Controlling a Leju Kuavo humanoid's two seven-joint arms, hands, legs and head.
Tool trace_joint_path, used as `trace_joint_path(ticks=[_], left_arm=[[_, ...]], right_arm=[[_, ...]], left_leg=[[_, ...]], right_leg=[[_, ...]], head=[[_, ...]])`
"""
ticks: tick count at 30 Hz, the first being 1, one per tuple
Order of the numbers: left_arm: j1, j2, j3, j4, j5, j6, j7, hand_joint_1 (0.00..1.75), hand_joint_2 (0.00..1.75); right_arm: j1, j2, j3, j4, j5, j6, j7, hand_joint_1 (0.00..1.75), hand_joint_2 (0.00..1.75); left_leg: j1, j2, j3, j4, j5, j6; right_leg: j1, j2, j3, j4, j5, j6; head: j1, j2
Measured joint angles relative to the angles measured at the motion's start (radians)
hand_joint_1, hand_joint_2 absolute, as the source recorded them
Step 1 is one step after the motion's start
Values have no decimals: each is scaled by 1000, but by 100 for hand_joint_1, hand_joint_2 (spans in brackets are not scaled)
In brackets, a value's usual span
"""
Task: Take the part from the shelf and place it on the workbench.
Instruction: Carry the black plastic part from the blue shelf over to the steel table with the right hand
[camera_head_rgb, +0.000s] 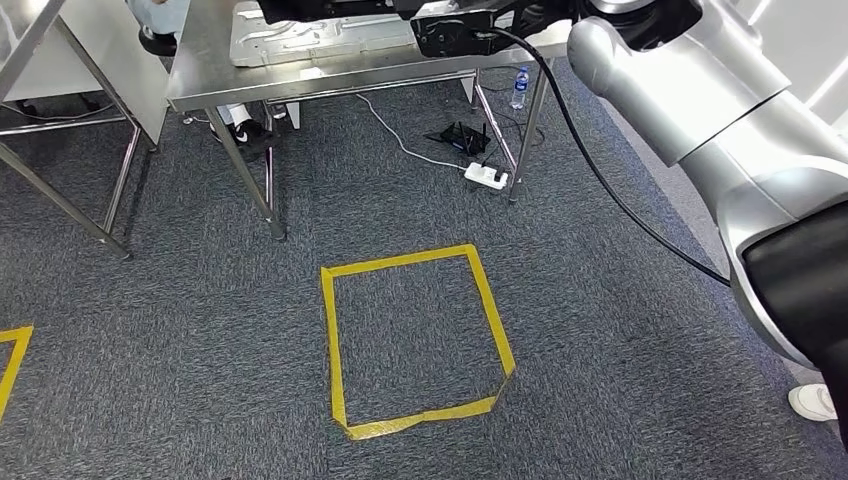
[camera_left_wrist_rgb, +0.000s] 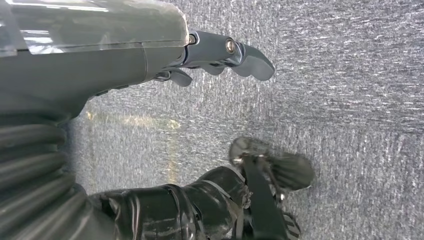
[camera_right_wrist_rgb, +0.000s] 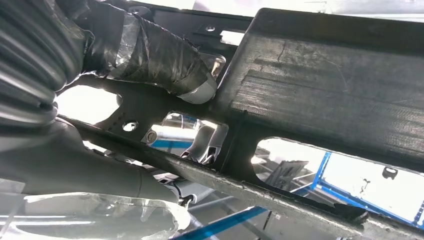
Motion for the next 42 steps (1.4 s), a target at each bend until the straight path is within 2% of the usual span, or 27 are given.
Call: trace_joint_path(ticks=[2, 4, 6, 8, 10, 11, 12, 13, 15, 16, 18, 21, 22, 24, 26, 27, 28, 29, 30, 32, 33, 35, 37, 39, 41, 42], left_arm=[[-1, 0, 0, 0, 0, 1, 2, 0, 175], [-2, 0, 0, 0, 0, 3, 6, 0, 175], [-1, 0, 0, 0, 0, 7, 9, 0, 175], [-1, -1, 0, 0, 3, 13, 10, 0, 175], [-3, 0, 0, 0, 6, 18, 10, 0, 175], [-3, 0, 0, 0, 6, 19, 10, 0, 175], [-3, 0, 0, 0, 7, 20, 10, 0, 175], [-3, 1, 1, 0, 7, 20, 10, 0, 175], [-2, 0, 1, 0, 8, 20, 11, 0, 175], [-2, 0, 1, 0, 8, 19, 11, 0, 175], [-1, 0, 1, 0, 8, 18, 13, 0, 175], [-1, 1, 2, 0, 6, 16, 18, 0, 175], [-1, 1, 2, 0, 4, 14, 20, 0, 175], [-1, 1, 2, 0, -1, 11, 23, 0, 175], [-2, 1, 2, 0, -3, 9, 25, 0, 175], [-2, 1, 2, 0, -3, 9, 26, 0, 175], [-2, 1, 2, 0, -3, 9, 26, 0, 175], [-1, 1, 2, 0, -3, 8, 27, 0, 175], [-1, 1, 2, 0, -3, 8, 27, 0, 175], [-1, 2, 2, 0, -3, 8, 27, 0, 175], [-2, 2, 2, 0, -3, 8, 27, 0, 175], [-2, 3, 2, 0, -4, 8, 28, 0, 175], [0, 3, 2, 0, -4, 5, 28, 0, 175], [0, 3, 2, 0, -5, 1, 27, 0, 175], [-2, 4, 2, 0, -5, -3, 25, 0, 175], [-2, 4, 2, 0, -5, -5, 25, 0, 175]], right_arm=[[-2, 0, 0, 0, 0, -1, 0, 175, 175], [-2, 2, 0, 0, 0, -1, -1, 175, 175], [-2, 4, 0, 0, 0, -2, -3, 175, 175], [-3, 6, 0, 0, 0, -2, -6, 175, 175], [0, 7, 0, 0, 0, -3, -8, 175, 175], [4, 8, 0, 0, -1, -3, -9, 175, 175], [10, 8, 0, 1, -1, -3, -10, 175, 175], [14, 8, 0, 1, -1, -3, -10, 175, 175], [15, 8, 0, 2, 0, -4, -10, 175, 175], [13, 9, 0, 1, 0, -4, -10, 175, 175], [10, 12, 0, 1, 1, -9, -9, 175, 175], [11, 19, 0, 0, 6, -17, -3, 175, 175], [10, 25, 0, 0, 9, -18, 2, 175, 175], [9, 41, 0, 0, 15, -23, 10, 175, 175], [11, 54, 0, 0, 18, -26, 13, 175, 175], [14, 59, 0, 0, 19, -27, 13, 175, 175], [16, 63, 0, 0, 19, -27, 13, 175, 175], [17, 67, 0, 0, 19, -27, 13, 175, 175], [17, 70, 0, 0, 19, -27, 13, 175, 175], [14, 73, 0, 0, 19, -28, 15, 175, 175], [13, 74, 0, 0, 19, -28, 15, 175, 175], [14, 77, 0, 1, 19, -29, 16, 175, 175], [13, 80, 0, 1, 19, -30, 14, 175, 175], [9, 83, 0, 4, 22, -33, 11, 175, 175], [6, 92, 0, 8, 28, -38, 2, 175, 175], [7, 99, 0, 10, 30, -39, -3, 175, 175]], left_leg=[[-6, 1, 43, -92, 25, 7], [-11, 0, 50, -109, 22, 12], [-7, -1, 55, -117, 26, 21], [-2, 0, 62, -126, 30, 32], [-3, 0, 64, -126, 28, 39], [-4, -1, 65, -126, 27, 41], [-4, -3, 67, -125, 26, 41], [-4, -5, 68, -124, 24, 41], [-4, -10, 71, -119, 19, 36], [-6, -12, 69, -113, 15, 31], [-8, -13, 64, -108, 11, 21], [-5, -13, 63, -108, 9, 7], [-5, -11, 58, -96, -1, 1], [-3, -6, 18, -12, -48, -9], [-1, -3, -47, 116, -96, -16], [-1, -3, -69, 153, -100, -17], [-1, -3, -74, 152, -86, -16], [-1, -3, -58, 112, -55, -14], [-2, -2, -27, 43, -16, -10], [-7, -1, 35, -80, 29, 0], [-11, -1, 51, -110, 34, 4], [-15, -2, 55, -122, 30, 12], [-9, -1, 64, -134, 34, 21], [-3, 0, 74, -144, 37, 30], [-4, 1, 78, -144, 33, 36], [-5, 0, 79, -143, 31, 38]], right_leg=[[3, -1, 0, -1, -1, 7], [4, -3, 0, -5, 1, 17], [3, -4, -2, 0, -7, 27], [3, -3, -32, 65, -46, 32], [3, -3, -91, 191, -100, 33], [2, -3, -117, 242, -113, 35], [1, -3, -129, 261, -109, 35], [0, -3, -123, 242, -87, 35], [-1, -3, -70, 120, -24, 31], [1, -3, -41, 60, -4, 29], [5, -1, -14, 3, 6, 23], [6, 0, -9, -4, 9, 12], [3, 0, -6, -7, 9, 6], [-1, 0, -2, -11, 9, -4], [0, 1, 1, -12, 6, -9], [1, 1, 2, -11, 5, -10], [2, 2, 5, -11, 3, -10], [2, 2, 8, -11, 1, -9], [2, 1, 13, -11, -2, -7], [5, 0, 18, -12, -7, -1], [5, -1, 19, -13, -8, 4], [6, -1, 20, -18, -7, 13], [7, -1, 17, -13, -14, 23], [9, -1, -16, 58, -54, 29], [9, -1, -81, 187, -104, 31], [8, -1, -107, 232, -112, 32]], head=[[1, 0], [1, 0], [2, 0], [5, 0], [7, 0], [7, 0], [7, 0], [7, 0], [7, 0], [7, 0], [5, 0], [5, 0], [3, 0], [-1, 0], [-4, 0], [-4, 0], [-4, 0], [-4, 0], [-4, 0], [-3, 0], [-3, 0], [-3, 0], [-1, 0], [4, 0], [8, 0], [8, 0]])
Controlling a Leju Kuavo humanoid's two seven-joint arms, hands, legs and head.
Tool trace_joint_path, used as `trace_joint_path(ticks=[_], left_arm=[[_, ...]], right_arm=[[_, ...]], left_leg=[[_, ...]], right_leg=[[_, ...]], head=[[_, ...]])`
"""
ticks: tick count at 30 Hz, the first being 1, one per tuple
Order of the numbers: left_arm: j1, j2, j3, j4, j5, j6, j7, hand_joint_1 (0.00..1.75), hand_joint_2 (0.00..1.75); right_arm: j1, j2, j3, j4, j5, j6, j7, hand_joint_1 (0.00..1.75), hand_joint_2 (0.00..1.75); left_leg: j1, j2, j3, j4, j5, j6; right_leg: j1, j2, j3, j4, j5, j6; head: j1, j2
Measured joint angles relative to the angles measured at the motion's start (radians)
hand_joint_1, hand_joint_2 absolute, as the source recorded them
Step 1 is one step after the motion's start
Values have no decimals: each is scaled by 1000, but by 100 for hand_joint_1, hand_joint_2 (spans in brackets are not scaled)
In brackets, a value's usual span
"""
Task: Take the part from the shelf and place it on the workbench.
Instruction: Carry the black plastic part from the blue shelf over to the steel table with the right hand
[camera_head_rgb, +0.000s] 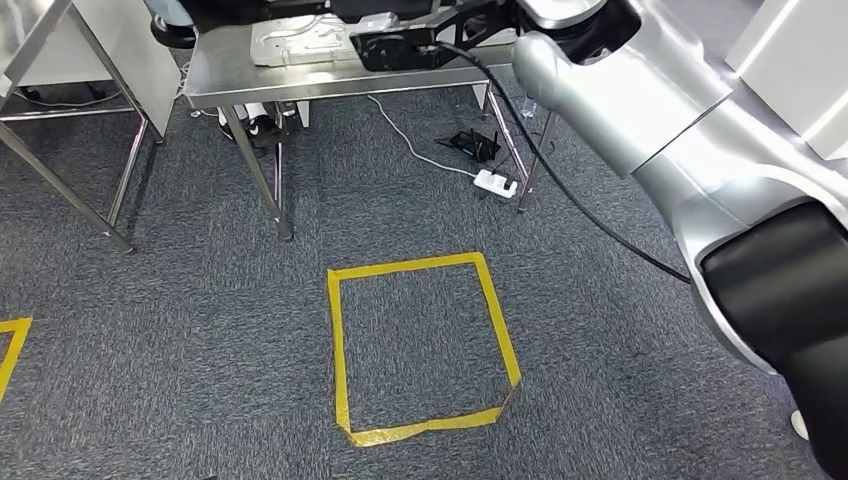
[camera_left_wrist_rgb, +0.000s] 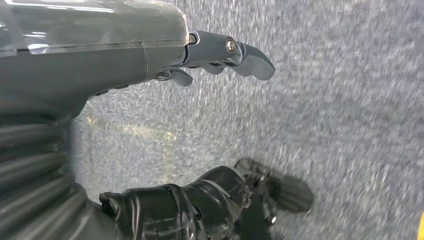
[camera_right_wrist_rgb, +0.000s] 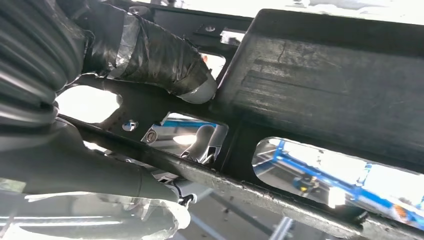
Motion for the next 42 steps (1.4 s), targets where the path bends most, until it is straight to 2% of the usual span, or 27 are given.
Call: trace_joint_path(ticks=[1, 2, 4, 6, 8, 11, 13, 15, 16, 17, 19, 20, 21, 23, 26, 27, 28, 30, 31, 32, 33, 34, 36, 37, 39, 41, 42], left_arm=[[-1, 0, 0, 0, 0, -2, 0, 0, 175], [-1, 0, 0, 0, 0, -4, 0, 0, 175], [0, 0, 0, 0, 0, -9, 3, 0, 175], [1, -1, 0, 0, 1, -12, 6, 0, 175], [0, -1, 0, 0, 3, -15, 10, 0, 175], [0, -1, 0, 0, 5, -16, 14, 0, 175], [1, -1, 0, 0, 6, -16, 15, 0, 175], [2, -1, 0, 0, 6, -17, 16, 0, 175], [2, -1, 0, 0, 6, -16, 16, 0, 175], [2, 0, 1, 0, 6, -16, 16, 0, 175], [2, 0, 1, 0, 6, -16, 16, 0, 175], [2, 1, 1, 0, 6, -16, 16, 0, 175], [1, 1, 1, 0, 6, -16, 16, 0, 175], [0, 1, 1, 0, 6, -16, 15, 0, 175], [3, 0, 2, 0, 6, -16, 12, 0, 175], [3, 0, 2, 0, 6, -16, 9, 0, 175], [4, 0, 2, 0, 5, -15, 7, 0, 175], [3, 1, 2, 0, 5, -14, 2, 0, 175], [2, 2, 2, 0, 4, -13, 0, 0, 175], [2, 2, 2, 0, 3, -13, -2, 0, 175], [1, 2, 2, 0, 3, -13, -3, 0, 175], [2, 2, 2, 0, 2, -13, -4, 0, 175], [3, 2, 2, 0, 1, -13, -6, 0, 175], [5, 2, 2, 0, 0, -13, -6, 0, 175], [6, 2, 2, 0, -1, -13, -6, 0, 175], [7, 2, 2, 0, -3, -14, -6, 0, 175], [7, 2, 2, 0, -3, -14, -6, 0, 175]], right_arm=[[1, 6, 0, 3, 2, -1, -5, 175, 175], [0, 13, 0, 6, 4, -1, -10, 175, 175], [-7, 28, 0, 11, 6, -1, -16, 175, 175], [-17, 47, 0, 16, 6, -2, -24, 175, 175], [-19, 63, 0, 22, 8, -4, -31, 175, 175], [-17, 78, 1, 31, 10, -7, -39, 175, 175], [-17, 85, 0, 36, 10, -10, -41, 175, 175], [-13, 89, 1, 41, 10, -11, -42, 175, 175], [-10, 91, 1, 44, 10, -11, -44, 175, 175], [-7, 93, 1, 47, 10, -11, -45, 175, 175], [-5, 96, 1, 51, 10, -11, -48, 175, 175], [-7, 97, 1, 53, 9, -11, -48, 175, 175], [-10, 98, 1, 55, 8, -11, -48, 175, 175], [-12, 98, 1, 59, 6, -11, -49, 175, 175], [-13, 99, 1, 63, 12, -11, -51, 175, 175], [-14, 99, 1, 64, 15, -11, -51, 175, 175], [-15, 99, 1, 65, 17, -11, -51, 175, 175], [-13, 99, 1, 68, 22, -10, -51, 175, 175], [-9, 99, 2, 69, 24, -10, -51, 175, 175], [-6, 99, 3, 71, 25, -9, -51, 175, 175], [-5, 98, 3, 74, 26, -9, -51, 175, 175], [-6, 97, 4, 76, 27, -8, -51, 175, 175], [-11, 97, 4, 77, 26, -8, -52, 175, 175], [-13, 96, 4, 78, 24, -7, -54, 175, 175], [-13, 97, 4, 78, 22, -5, -57, 175, 175], [-13, 97, 4, 79, 21, -4, -58, 175, 175], [-14, 96, 4, 79, 21, -5, -58, 175, 175]], left_leg=[[0, -1, 2, 2, -3, 1], [0, -3, 3, 5, -6, 0], [0, -6, 5, 13, -15, -4], [-3, -8, 2, 23, -25, -13], [-5, -9, 0, 25, -28, -23], [-1, -5, -7, 44, -45, -39], [1, -2, -51, 137, -91, -50], [3, -1, -115, 261, -134, -56], [4, -1, -134, 287, -130, -58], [4, -1, -135, 277, -108, -58], [5, -1, -89, 158, -31, -55], [3, -1, -60, 96, -6, -52], [0, -1, -38, 50, 6, -48], [-5, -3, -23, 22, 1, -40], [0, -5, -11, 6, 2, -21], [2, -5, -5, 0, 4, -15], [2, -6, -1, -3, 3, -10], [1, -12, 1, -3, 0, -3], [1, -17, 2, -1, -2, -1], [0, -25, 4, 1, -5, -1], [0, -32, 5, 4, -8, -2], [0, -37, 6, 8, -12, -3], [-3, -45, 4, 17, -20, -9], [-3, -48, 2, 20, -23, -13], [-1, -53, 0, 19, -24, -23], [0, -43, -5, 29, -35, -34], [0, -33, -16, 56, -51, -40]], right_leg=[[-1, 0, -12, 14, 8, 0], [-1, 0, -7, -6, 32, -1], [-2, 0, 41, -118, 94, -5], [0, 1, 86, -214, 122, -12], [5, 3, 99, -240, 120, -19], [0, 1, 107, -248, 120, -34], [-2, -1, 114, -251, 118, -41], [-2, -1, 118, -251, 114, -46], [-2, 0, 121, -251, 112, -47], [-2, 1, 126, -251, 109, -47], [-3, 2, 136, -251, 101, -42], [-2, 3, 140, -251, 98, -39], [-1, 3, 141, -251, 96, -34], [2, 3, 141, -255, 96, -24], [2, 2, 140, -247, 83, -9], [3, 2, 125, -214, 64, -6], [2, 1, 97, -159, 38, -5], [2, 2, 25, -25, -9, -2], [1, 1, 0, 15, -13, -1], [0, 2, -7, 16, 2, -1], [0, 3, 5, -22, 34, -3], [0, 6, 31, -88, 74, -7], [2, 12, 84, -206, 122, -16], [5, 14, 99, -236, 127, -19], [7, 13, 106, -250, 122, -24], [4, 10, 114, -259, 124, -32], [0, 8, 119, -264, 124, -36]], head=[[0, 0], [0, 0], [0, 0], [-1, 0], [-2, 0], [-5, 0], [-8, 0], [-9, 0], [-9, 0], [-9, 0], [-9, 0], [-9, 0], [-9, 0], [-8, 0], [-6, 0], [-4, 0], [-2, 0], [0, 0], [0, 0], [0, 0], [0, 0], [0, 0], [-1, 0], [-1, 0], [-2, 0], [-4, 0], [-7, 0]])
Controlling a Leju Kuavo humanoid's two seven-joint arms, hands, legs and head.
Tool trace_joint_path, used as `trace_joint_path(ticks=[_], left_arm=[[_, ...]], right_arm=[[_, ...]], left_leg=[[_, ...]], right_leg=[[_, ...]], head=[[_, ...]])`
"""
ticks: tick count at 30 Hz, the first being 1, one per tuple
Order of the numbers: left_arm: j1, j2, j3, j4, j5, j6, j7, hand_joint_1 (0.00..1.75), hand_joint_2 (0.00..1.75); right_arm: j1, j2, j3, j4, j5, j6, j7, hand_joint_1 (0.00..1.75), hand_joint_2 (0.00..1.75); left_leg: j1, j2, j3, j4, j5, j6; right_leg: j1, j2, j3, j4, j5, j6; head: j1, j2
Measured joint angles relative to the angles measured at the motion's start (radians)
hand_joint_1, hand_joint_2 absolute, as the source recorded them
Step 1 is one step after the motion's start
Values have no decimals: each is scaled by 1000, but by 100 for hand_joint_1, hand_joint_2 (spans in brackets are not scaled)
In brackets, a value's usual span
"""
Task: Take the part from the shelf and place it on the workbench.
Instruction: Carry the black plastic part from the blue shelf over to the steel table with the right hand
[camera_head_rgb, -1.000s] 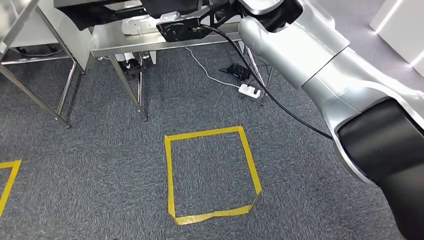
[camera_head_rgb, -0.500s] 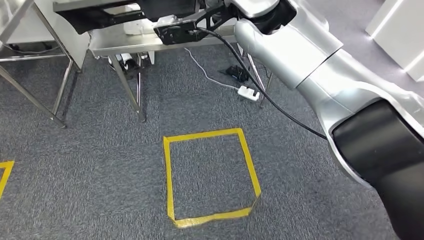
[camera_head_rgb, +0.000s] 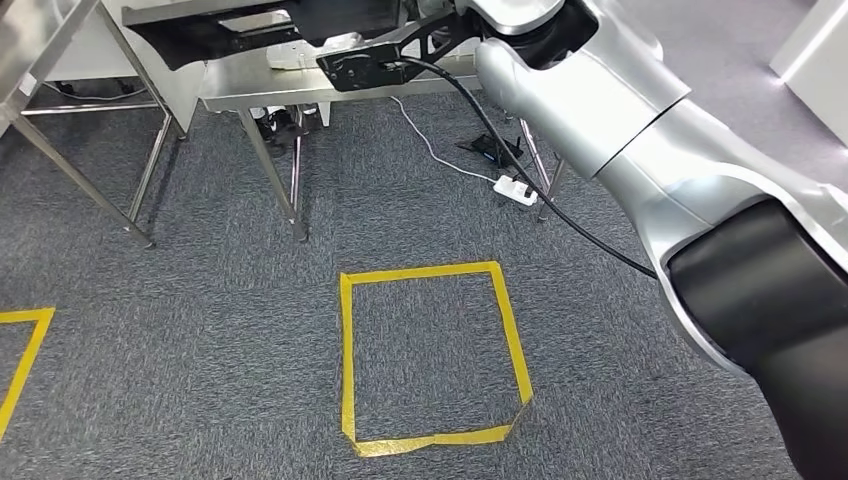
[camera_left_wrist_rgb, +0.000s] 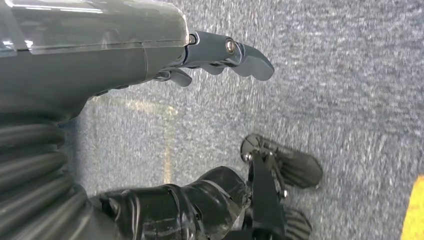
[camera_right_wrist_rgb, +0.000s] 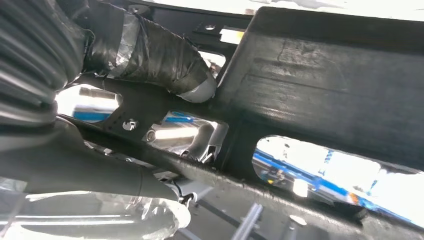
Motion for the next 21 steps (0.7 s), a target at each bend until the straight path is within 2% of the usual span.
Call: trace_joint_path(ticks=[1, 3, 4, 5, 6, 8, 9, 10, 11, 14, 16, 18, 19, 20, 21], left_arm=[[0, 0, 0, 0, 0, 0, 0, 0, 175], [-1, 0, 0, 0, -1, 0, 0, 0, 175], [0, 0, 0, 0, -1, 0, 0, 0, 175], [0, 0, 0, 0, -1, 0, 0, 0, 175], [0, 0, 0, 0, -1, 0, 0, 0, 175], [0, 1, 0, 0, -1, 0, 0, 0, 175], [-1, 1, 0, 0, -1, 0, 0, 0, 175], [-2, 1, 0, 0, -1, 0, 0, 0, 175], [-3, 1, 0, 0, -1, 1, 0, 0, 175], [-4, 1, 0, 0, -8, 4, 9, 0, 175], [-4, 0, 0, 0, -18, 7, 23, 0, 175], [-5, 1, 0, 0, -23, 7, 31, 0, 175], [-5, 1, 0, 0, -23, 7, 32, 0, 175], [-5, 1, 0, 0, -23, 7, 33, 0, 175], [-5, 2, 0, 0, -22, 6, 33, 0, 175]], right_arm=[[-1, -1, 0, 0, 0, 0, 0, 175, 175], [1, -3, 0, 1, 0, 1, 0, 175, 175], [4, -4, 0, 1, 0, 3, 0, 175, 175], [7, -5, 0, 1, 0, 4, 0, 175, 175], [9, -5, 0, 1, -1, 5, 0, 175, 175], [10, -6, 0, 2, -2, 6, 0, 175, 175], [8, -6, 0, 2, -2, 6, 0, 175, 175], [6, -7, 0, 2, -3, 6, 0, 175, 175], [5, -8, 0, 2, -3, 6, 0, 175, 175], [5, -9, 1, 2, -3, 5, 0, 175, 175], [4, -10, 0, 2, -3, 4, 1, 175, 175], [7, -10, 0, 2, -3, 3, 3, 175, 175], [11, -10, 1, 2, -3, 2, 4, 175, 175], [14, -11, 1, 2, -2, 0, 6, 175, 175], [17, -11, 1, 3, -1, -1, 8, 175, 175]], left_leg=[[1, 12, -21, 46, -23, -5], [5, 25, -81, 168, -68, -14], [7, 28, -107, 211, -74, -17], [8, 29, -118, 220, -62, -19], [9, 31, -111, 193, -32, -20], [8, 34, -58, 66, 39, -19], [6, 35, -32, 8, 58, -16], [3, 35, -15, -27, 64, -13], [0, 34, -8, -38, 58, -9], [2, 31, -2, -50, 60, 8], [6, 31, 6, -59, 62, 21], [4, 31, 9, -59, 59, 30], [3, 31, 10, -58, 57, 32], [3, 29, 11, -56, 55, 33], [3, 27, 13, -54, 52, 33]], right_leg=[[-2, -2, 5, -3, 0, -3], [-3, -3, 10, -4, -4, -8], [-3, -3, 12, -3, -6, -9], [-4, -3, 15, -2, -8, -8], [-5, -2, 18, -1, -12, -7], [-7, -3, 26, 3, -21, 0], [-6, -3, 28, 5, -25, 4], [-5, -3, 28, 5, -27, 10], [-3, -4, 28, 3, -28, 15], [-1, -6, 26, 6, -34, 28], [-1, -7, -7, 75, -73, 33], [-1, -7, -74, 208, -127, 35], [-1, -7, -104, 261, -140, 36], [-2, -7, -121, 282, -135, 36], [-2, -7, -118, 263, -111, 34]], head=[[-3, 0], [-5, 0], [-6, 0], [-6, 0], [-6, 0], [-6, 0], [-6, 0], [-6, 0], [-6, 0], [-4, 0], [-1, 0], [2, 0], [2, 0], [2, 0], [2, 0]])
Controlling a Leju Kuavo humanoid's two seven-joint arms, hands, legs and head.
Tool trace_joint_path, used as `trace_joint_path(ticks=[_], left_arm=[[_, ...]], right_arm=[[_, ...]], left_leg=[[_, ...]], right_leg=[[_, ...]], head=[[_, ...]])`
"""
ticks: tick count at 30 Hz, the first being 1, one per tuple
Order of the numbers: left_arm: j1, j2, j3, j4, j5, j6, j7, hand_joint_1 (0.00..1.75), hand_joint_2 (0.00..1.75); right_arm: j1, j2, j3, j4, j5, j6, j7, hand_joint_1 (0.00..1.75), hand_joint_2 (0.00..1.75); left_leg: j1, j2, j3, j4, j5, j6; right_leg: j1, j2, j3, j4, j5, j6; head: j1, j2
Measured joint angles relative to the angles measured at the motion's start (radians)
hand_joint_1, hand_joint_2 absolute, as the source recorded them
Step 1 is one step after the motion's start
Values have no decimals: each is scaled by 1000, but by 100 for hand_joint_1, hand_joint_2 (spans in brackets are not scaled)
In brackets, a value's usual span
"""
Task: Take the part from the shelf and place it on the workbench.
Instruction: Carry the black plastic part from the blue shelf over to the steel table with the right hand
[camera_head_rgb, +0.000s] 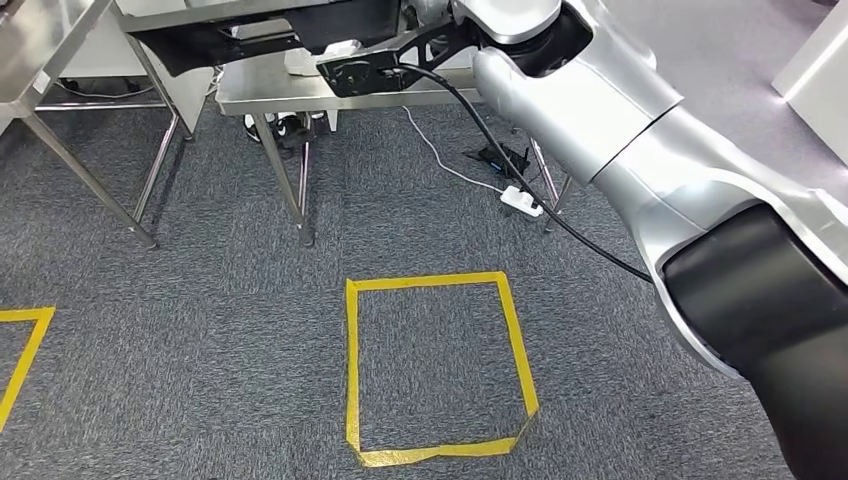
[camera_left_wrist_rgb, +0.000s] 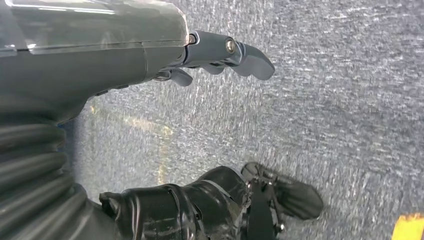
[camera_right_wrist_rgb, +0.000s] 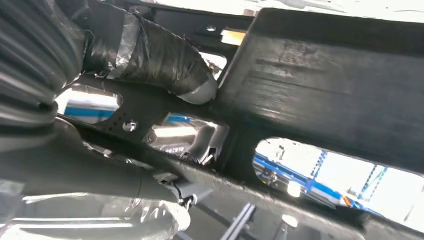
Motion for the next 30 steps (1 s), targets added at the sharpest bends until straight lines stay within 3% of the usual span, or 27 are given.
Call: trace_joint_path(ticks=[2, 4, 6, 9, 12, 14, 15, 16, 17, 19, 20, 24, 26, 28, 29, 30], left_arm=[[1, 0, 0, 0, 1, -2, 0, 0, 175], [1, -1, 0, 0, 3, -4, 0, 0, 175], [0, -2, 0, 0, 4, -5, 0, 0, 175], [1, -2, 0, 0, 6, -5, 0, 0, 175], [2, -2, 0, 0, 6, -6, 0, 0, 175], [2, -2, 0, 0, 6, -7, 0, 0, 175], [2, -2, 0, 0, 6, -7, 0, 0, 175], [3, -2, 0, 0, 7, -8, 0, 0, 175], [3, -2, 0, 0, 7, -8, 0, 0, 175], [2, -1, 0, 0, 7, -10, 1, 0, 175], [1, -1, 0, 0, 7, -11, 1, 0, 175], [2, -2, 0, 0, 6, -19, 2, 0, 175], [2, -2, 0, 0, 6, -20, 2, 0, 175], [1, -1, 0, 0, 6, -20, 1, 0, 175], [1, 0, 0, 0, 6, -20, 0, 0, 175], [1, 1, 0, 0, 6, -20, -1, 0, 175]], right_arm=[[-2, 0, 0, 0, 2, -4, 3, 175, 175], [-7, 1, 0, 0, 4, -9, 5, 175, 175], [-9, 2, 0, -1, 5, -12, 6, 175, 175], [-9, 3, 0, -1, 6, -13, 6, 175, 175], [-11, 5, 0, -1, 8, -13, 10, 175, 175], [-8, 6, 0, -1, 10, -13, 11, 175, 175], [-5, 6, 1, -1, 11, -13, 11, 175, 175], [-4, 6, 1, -1, 12, -13, 12, 175, 175], [-4, 6, 1, -1, 12, -13, 12, 175, 175], [-9, 6, 2, -1, 15, -13, 14, 175, 175], [-12, 6, 2, -1, 17, -13, 16, 175, 175], [-15, 6, 3, -1, 22, -12, 17, 175, 175], [-18, 5, 3, -1, 22, -12, 17, 175, 175], [-18, 5, 3, 0, 23, -11, 16, 175, 175], [-16, 5, 4, 0, 23, -11, 16, 175, 175], [-15, 4, 5, 2, 24, -11, 15, 175, 175]], left_leg=[[0, -4, 3, 8, -9, -5], [-3, -7, 0, 17, -17, -14], [-5, -9, -2, 19, -19, -22], [-2, -5, -8, 37, -35, -38], [1, 3, -81, 190, -107, -52], [2, 3, -134, 283, -126, -56], [2, 4, -139, 281, -110, -56], [2, 4, -125, 242, -79, -55], [2, 4, -97, 176, -40, -52], [-3, 6, -41, 58, 3, -44], [-6, 5, -27, 27, 8, -39], [-4, 4, -14, 4, 4, -20], [-1, 6, -5, -4, 5, -9], [-1, 6, -1, -4, 2, -1], [-1, 5, 1, -2, -1, 0], [-1, 3, 3, -1, -4, 1]], right_leg=[[0, 0, 49, -123, 71, -6], [3, 2, 97, -224, 105, -11], [7, 3, 109, -244, 103, -16], [2, 1, 117, -253, 106, -30], [-1, -1, 123, -257, 104, -41], [0, 0, 125, -256, 101, -45], [1, 1, 127, -255, 99, -45], [1, 1, 129, -254, 97, -44], [1, 1, 132, -254, 94, -42], [4, 2, 133, -252, 90, -35], [6, 2, 132, -252, 89, -30], [6, 0, 127, -242, 77, -11], [5, 0, 88, -162, 36, -5], [4, 0, 22, -35, -12, -2], [2, 0, -4, 7, -18, -1], [1, 0, -14, 14, -6, -1]], head=[[0, 0], [-1, 0], [-1, 0], [-3, 0], [-7, 0], [-7, 0], [-7, 0], [-7, 0], [-7, 0], [-6, 0], [-6, 0], [-4, 0], [-1, 0], [2, 0], [2, 0], [2, 0]])
